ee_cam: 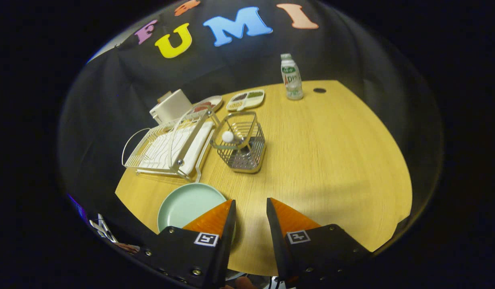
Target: Take the plate from the dish rack, then take the spoon from the basket and place it into the plate.
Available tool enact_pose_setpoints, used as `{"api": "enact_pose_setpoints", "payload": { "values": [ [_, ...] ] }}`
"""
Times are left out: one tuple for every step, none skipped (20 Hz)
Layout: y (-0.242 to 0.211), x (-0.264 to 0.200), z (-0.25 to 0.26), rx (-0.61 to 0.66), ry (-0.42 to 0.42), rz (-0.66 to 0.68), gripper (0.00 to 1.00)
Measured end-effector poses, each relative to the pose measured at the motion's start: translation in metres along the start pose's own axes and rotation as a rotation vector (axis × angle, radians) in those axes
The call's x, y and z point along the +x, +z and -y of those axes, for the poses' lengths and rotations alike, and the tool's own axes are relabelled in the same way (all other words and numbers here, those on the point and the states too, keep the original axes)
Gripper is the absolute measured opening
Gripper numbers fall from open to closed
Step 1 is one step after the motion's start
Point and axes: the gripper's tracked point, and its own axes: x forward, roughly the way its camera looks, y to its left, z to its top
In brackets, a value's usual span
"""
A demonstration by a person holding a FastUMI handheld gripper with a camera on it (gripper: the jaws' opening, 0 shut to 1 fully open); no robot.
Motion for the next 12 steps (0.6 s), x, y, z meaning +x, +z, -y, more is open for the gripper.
{"api": "enact_pose_setpoints", "payload": {
  "values": [
    [0.017,-0.008,0.003,-0.014,-0.017,0.096,0.47],
    [0.034,-0.016,0.01,-0.036,-0.046,0.191,0.47],
    [0.046,-0.019,0.014,-0.069,-0.064,0.274,0.47],
    [0.055,-0.022,0.014,-0.104,-0.066,0.338,0.47],
    [0.058,-0.025,0.013,-0.136,-0.062,0.38,0.47],
    [0.058,-0.027,0.012,-0.165,-0.054,0.4,0.47],
    [0.056,-0.028,0.012,-0.19,-0.045,0.415,0.47],
    [0.057,-0.031,0.009,-0.215,-0.037,0.437,0.47],
    [0.058,-0.033,0.008,-0.239,-0.033,0.46,0.47],
    [0.059,-0.034,0.005,-0.262,-0.028,0.483,0.47],
    [0.063,-0.031,0.0,-0.278,-0.018,0.508,0.47],
    [0.068,-0.027,-0.005,-0.289,-0.002,0.532,0.47]
  ]
}}
